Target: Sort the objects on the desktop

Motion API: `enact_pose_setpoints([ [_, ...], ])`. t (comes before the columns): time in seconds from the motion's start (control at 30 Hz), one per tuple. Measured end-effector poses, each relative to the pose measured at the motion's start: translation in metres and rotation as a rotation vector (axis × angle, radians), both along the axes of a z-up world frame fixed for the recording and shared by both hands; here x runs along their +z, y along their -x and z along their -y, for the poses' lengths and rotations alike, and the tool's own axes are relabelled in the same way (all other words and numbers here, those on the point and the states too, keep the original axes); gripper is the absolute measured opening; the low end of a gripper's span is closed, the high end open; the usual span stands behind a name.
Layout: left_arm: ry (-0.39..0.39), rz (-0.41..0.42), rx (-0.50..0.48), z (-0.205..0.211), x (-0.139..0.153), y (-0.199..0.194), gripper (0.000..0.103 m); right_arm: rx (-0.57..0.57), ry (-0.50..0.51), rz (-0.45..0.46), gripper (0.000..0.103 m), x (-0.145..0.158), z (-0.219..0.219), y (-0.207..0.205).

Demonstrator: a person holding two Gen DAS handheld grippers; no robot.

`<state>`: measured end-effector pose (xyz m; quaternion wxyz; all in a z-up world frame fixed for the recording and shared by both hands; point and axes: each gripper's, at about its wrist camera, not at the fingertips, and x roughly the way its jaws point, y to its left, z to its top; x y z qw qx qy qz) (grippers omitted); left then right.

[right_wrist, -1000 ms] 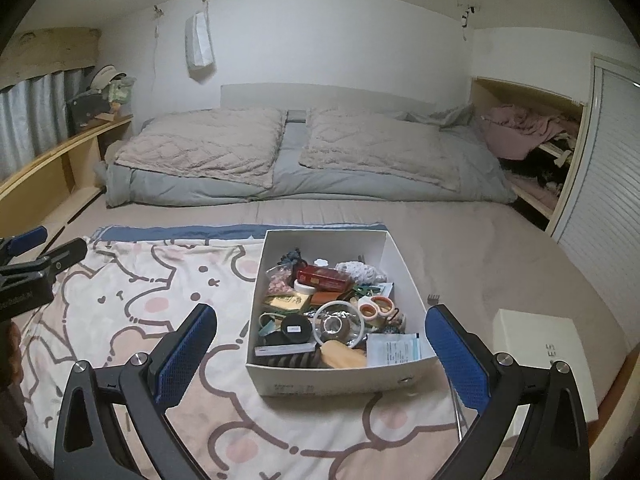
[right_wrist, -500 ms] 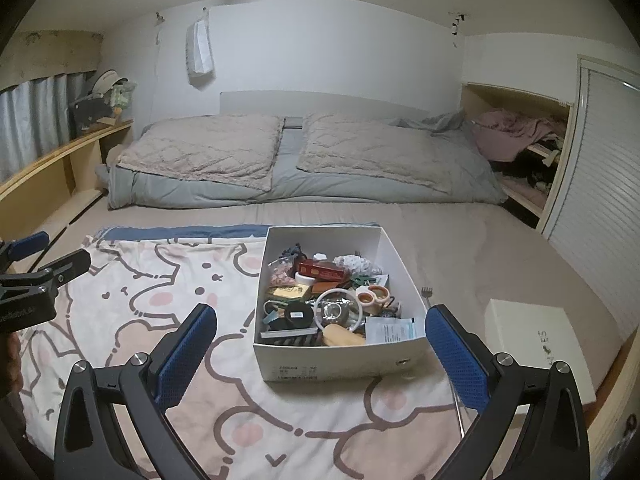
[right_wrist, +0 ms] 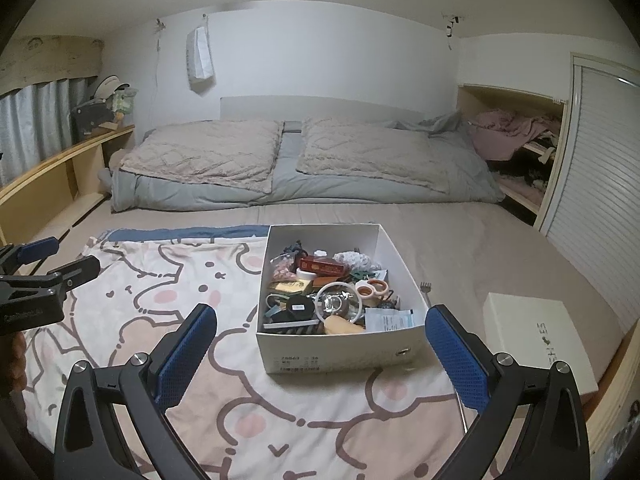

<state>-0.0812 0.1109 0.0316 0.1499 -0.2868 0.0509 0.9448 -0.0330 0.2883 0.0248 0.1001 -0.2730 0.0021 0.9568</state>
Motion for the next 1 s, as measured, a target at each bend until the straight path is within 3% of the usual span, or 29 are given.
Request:
enact_pose_setpoints([
  [0.57, 0.038, -0.009, 0.001, -0.0028, -0.0025, -0.0061, 0.1, 0.003, 0.011, 0.015, 0.103, -0.0024, 0.0001, 0.0007],
  [1.0, 0.018, -0.004, 0.002, 0.0004, -0.0031, -0.0048, 0.1, 0.009, 0.01, 0.027, 0.103, -0.0054, -0.0011, 0.0003],
])
